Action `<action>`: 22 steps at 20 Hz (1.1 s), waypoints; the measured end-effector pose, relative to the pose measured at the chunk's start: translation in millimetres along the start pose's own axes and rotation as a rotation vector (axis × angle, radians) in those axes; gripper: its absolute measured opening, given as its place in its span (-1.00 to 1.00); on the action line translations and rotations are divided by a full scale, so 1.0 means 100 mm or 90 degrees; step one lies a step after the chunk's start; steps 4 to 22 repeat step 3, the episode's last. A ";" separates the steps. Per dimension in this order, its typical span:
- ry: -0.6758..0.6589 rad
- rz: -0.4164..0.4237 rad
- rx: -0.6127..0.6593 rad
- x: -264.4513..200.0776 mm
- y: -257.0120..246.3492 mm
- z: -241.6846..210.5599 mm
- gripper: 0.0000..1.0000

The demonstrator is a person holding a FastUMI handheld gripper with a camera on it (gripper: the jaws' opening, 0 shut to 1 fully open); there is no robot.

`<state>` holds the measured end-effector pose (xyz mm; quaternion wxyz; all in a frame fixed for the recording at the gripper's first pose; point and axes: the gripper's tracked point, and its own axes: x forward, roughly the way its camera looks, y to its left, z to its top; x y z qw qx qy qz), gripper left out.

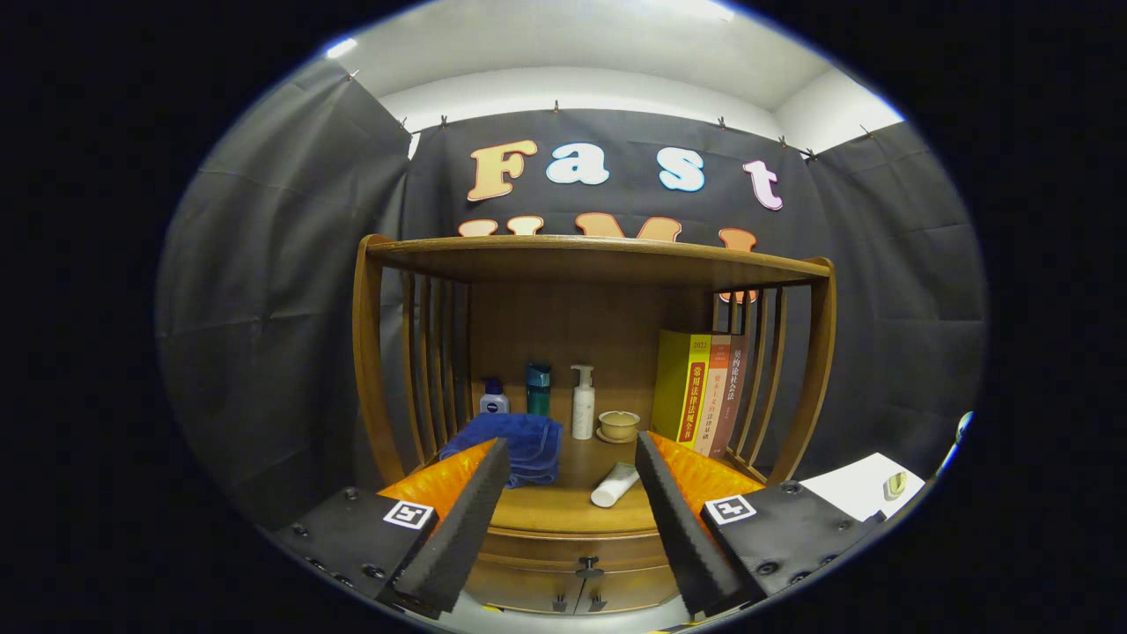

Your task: Pull open the drawer, take out the items inside it, and place them on the countertop above the cabinet.

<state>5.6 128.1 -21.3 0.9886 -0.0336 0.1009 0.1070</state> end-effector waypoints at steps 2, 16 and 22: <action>0.001 0.003 0.001 -0.01 0.01 -0.01 0.94; 0.002 0.004 0.002 -0.01 0.01 -0.01 0.94; 0.002 0.004 0.002 -0.01 0.01 -0.01 0.94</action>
